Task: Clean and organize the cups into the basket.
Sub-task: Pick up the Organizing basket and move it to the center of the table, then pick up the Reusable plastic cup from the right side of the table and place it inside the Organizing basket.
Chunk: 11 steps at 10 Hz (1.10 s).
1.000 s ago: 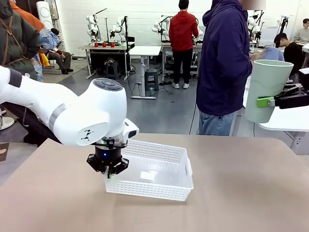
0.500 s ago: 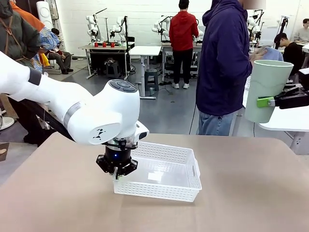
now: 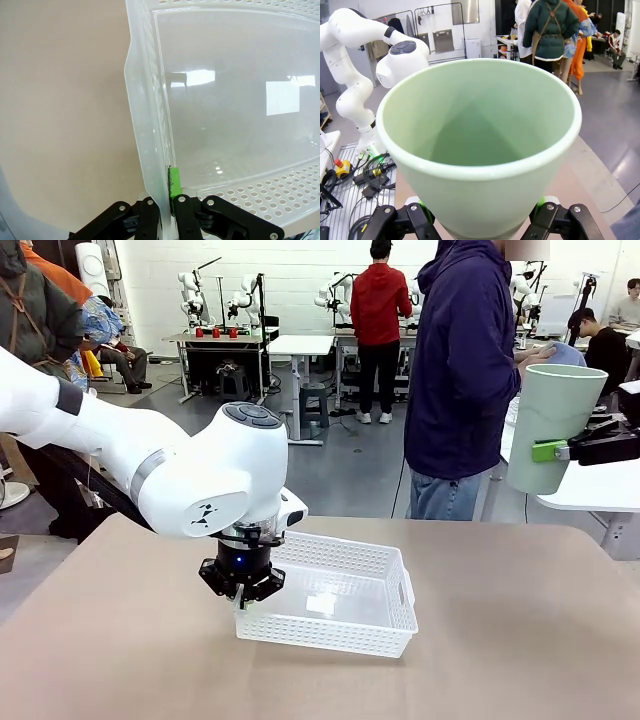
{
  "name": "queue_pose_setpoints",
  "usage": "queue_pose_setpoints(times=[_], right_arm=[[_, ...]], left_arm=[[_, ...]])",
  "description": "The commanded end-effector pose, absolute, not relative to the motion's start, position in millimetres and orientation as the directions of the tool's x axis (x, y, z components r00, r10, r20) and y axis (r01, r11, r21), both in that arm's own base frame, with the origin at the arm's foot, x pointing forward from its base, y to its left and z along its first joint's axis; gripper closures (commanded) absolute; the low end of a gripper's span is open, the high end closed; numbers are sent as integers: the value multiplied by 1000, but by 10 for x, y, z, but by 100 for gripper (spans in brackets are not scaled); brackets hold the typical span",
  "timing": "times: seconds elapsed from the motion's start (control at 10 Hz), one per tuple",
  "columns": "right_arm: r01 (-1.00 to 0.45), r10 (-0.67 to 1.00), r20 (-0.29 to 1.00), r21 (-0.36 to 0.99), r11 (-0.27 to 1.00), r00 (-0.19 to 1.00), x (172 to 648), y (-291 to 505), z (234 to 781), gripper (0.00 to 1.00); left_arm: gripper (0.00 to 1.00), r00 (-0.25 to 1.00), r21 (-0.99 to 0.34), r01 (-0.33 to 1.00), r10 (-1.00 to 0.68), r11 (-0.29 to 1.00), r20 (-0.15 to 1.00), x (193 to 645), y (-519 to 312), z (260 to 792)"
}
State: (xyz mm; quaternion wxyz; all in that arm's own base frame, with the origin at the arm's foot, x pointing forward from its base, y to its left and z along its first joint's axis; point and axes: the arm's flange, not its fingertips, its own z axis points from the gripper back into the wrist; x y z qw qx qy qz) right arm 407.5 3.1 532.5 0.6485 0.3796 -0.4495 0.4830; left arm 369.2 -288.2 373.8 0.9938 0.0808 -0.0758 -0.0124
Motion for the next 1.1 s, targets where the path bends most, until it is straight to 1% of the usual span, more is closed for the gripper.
queue_pose_setpoints(times=[0.0,0.1,0.2,0.4,0.6,0.8,1.0], right_arm=[[-968,285,950,55,244,126,4074,30,5330,100],[-968,285,950,58,245,129,4075,31,5325,17],[-978,412,907,-2,207,85,4056,396,5452,17],[-980,653,758,-121,157,11,4021,1095,5536,17],[-985,807,590,-142,93,-9,3999,1631,5327,17],[-991,893,449,-130,39,-24,4043,2062,5091,17],[-994,936,352,-104,18,-20,4106,2337,4939,17]], left_arm=[[100,988,172,16,-42,985,147,3667,-2895,3716],[100,988,172,16,-42,985,147,3667,-2895,3716],[100,988,172,16,-42,985,147,3667,-2895,3716],[100,988,172,16,-42,985,147,3667,-2895,3716],[100,988,172,16,-42,985,147,3667,-2895,3716],[100,988,172,16,-42,985,147,3667,-2895,3716],[100,988,172,16,-42,985,147,3667,-2895,3716]])
